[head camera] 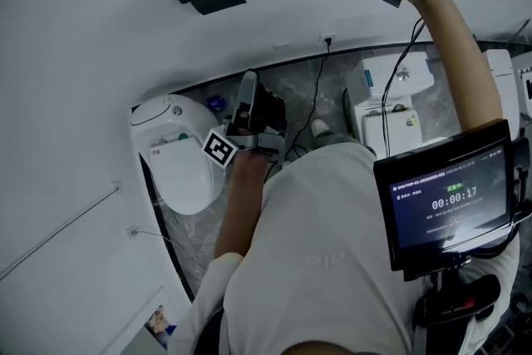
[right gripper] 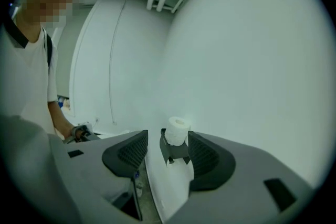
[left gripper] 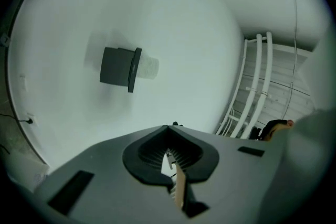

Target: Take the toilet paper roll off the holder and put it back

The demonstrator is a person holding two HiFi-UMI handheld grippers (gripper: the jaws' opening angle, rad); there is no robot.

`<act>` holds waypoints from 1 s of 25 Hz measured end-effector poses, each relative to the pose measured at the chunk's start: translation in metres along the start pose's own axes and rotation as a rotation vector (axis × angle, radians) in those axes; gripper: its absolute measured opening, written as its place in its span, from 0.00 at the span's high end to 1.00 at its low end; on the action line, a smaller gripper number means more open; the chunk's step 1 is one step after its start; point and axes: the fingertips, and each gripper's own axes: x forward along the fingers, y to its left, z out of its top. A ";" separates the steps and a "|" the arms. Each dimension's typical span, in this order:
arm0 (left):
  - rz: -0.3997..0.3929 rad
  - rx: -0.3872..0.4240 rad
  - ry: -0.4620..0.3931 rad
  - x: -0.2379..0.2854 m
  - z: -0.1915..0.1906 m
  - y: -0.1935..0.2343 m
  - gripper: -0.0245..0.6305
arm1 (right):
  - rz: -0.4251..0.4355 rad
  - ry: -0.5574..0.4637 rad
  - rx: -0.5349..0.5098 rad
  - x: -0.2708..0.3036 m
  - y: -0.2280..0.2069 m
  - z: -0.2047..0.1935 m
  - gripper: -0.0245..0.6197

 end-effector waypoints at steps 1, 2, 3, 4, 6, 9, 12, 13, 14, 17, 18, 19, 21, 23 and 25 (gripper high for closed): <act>0.000 -0.007 0.010 0.002 -0.002 0.002 0.96 | -0.010 -0.030 0.034 -0.006 0.004 -0.003 0.59; 0.002 -0.017 0.026 0.005 -0.006 0.006 0.96 | -0.027 -0.058 0.072 -0.013 0.006 -0.008 0.59; 0.003 -0.027 0.043 0.009 -0.010 0.010 0.96 | -0.045 -0.085 0.111 -0.021 0.007 -0.015 0.59; 0.003 -0.038 0.061 0.014 -0.014 0.014 0.96 | -0.065 -0.112 0.150 -0.030 0.008 -0.023 0.59; 0.001 -0.056 0.088 0.021 -0.022 0.018 0.96 | -0.101 -0.167 0.228 -0.043 0.011 -0.034 0.59; -0.017 -0.027 0.021 0.010 -0.012 0.008 0.96 | -0.048 -0.257 0.302 -0.028 0.029 -0.025 0.59; -0.035 0.006 -0.056 -0.003 0.005 -0.006 0.96 | 0.025 -0.334 0.362 -0.003 0.049 -0.013 0.59; -0.036 0.002 -0.050 -0.002 0.005 -0.006 0.96 | 0.020 -0.355 0.395 -0.004 0.052 -0.017 0.59; -0.037 -0.005 -0.039 0.001 0.003 -0.004 0.96 | 0.008 -0.375 0.430 -0.007 0.054 -0.023 0.59; -0.033 -0.034 -0.005 0.012 -0.006 0.007 0.96 | -0.042 -0.436 0.521 -0.019 0.056 -0.046 0.59; -0.033 -0.041 0.004 0.015 -0.009 0.010 0.96 | -0.061 -0.458 0.546 -0.023 0.057 -0.052 0.59; -0.034 -0.044 0.009 0.016 -0.011 0.011 0.96 | -0.073 -0.480 0.570 -0.026 0.059 -0.057 0.59; -0.043 -0.024 -0.019 0.008 -0.003 0.003 0.96 | -0.053 -0.523 0.611 -0.019 0.070 -0.057 0.59; -0.057 0.023 -0.088 -0.011 0.014 -0.013 0.96 | 0.022 -0.561 0.650 0.001 0.088 -0.046 0.59; -0.066 0.051 -0.130 -0.020 0.024 -0.022 0.96 | 0.063 -0.584 0.694 0.013 0.098 -0.046 0.59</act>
